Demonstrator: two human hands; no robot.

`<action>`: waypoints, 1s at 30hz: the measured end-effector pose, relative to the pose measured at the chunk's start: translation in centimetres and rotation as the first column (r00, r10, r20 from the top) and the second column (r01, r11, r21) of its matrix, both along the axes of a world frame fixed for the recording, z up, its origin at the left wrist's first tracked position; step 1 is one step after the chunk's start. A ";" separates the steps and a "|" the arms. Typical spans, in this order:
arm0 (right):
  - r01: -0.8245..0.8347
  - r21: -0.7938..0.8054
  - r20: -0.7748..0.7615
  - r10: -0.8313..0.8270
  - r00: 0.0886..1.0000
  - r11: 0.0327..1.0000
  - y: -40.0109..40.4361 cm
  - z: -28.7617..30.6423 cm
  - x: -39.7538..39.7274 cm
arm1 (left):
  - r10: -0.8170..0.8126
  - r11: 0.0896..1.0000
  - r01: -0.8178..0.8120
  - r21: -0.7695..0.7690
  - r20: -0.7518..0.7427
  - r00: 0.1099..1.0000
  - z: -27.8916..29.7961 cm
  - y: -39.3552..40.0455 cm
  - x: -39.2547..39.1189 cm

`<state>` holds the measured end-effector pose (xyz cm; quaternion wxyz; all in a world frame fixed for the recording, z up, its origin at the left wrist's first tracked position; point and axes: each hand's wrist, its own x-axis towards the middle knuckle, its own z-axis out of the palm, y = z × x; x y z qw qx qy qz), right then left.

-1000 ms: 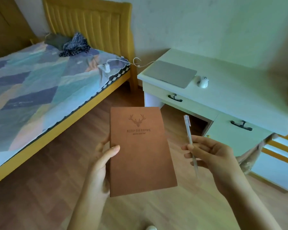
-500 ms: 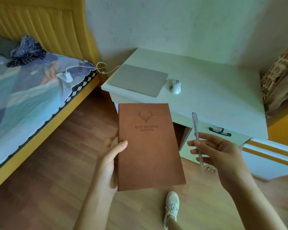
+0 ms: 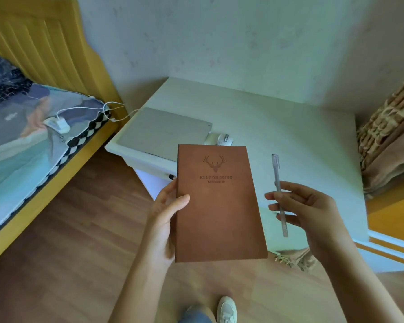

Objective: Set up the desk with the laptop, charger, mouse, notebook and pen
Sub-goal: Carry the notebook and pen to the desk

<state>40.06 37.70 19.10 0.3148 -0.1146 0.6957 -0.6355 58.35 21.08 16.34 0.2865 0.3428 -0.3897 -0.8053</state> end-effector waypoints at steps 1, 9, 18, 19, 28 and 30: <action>0.005 0.007 0.003 -0.005 1.000 1.000 -0.4 -0.2 -0.8 | -0.028 1.000 0.028 -0.004 0.009 1.000 0.0 -0.5 -1.1; 0.129 0.069 0.001 -0.129 0.992 0.989 -4.1 -2.9 -7.2 | -0.144 0.987 0.139 0.080 0.066 0.987 -1.3 -5.6 -10.8; 0.331 0.192 0.009 -0.339 0.941 0.924 -9.8 -8.5 -15.4 | -0.423 0.901 0.395 0.181 0.155 0.893 -7.2 -13.2 -22.6; 0.354 0.205 0.012 -0.364 0.931 0.913 -10.4 -9.3 -16.1 | -0.442 0.892 0.410 0.189 0.175 0.880 -8.1 -13.8 -23.8; 0.481 0.303 0.055 -0.519 0.853 0.822 -12.2 -15.1 -20.8 | -0.539 0.838 0.466 0.285 0.300 0.787 -14.6 -16.0 -31.4; 0.482 0.314 0.058 -0.523 0.850 0.818 -12.5 -15.9 -21.5 | -0.555 0.829 0.474 0.297 0.324 0.766 -15.6 -16.0 -32.3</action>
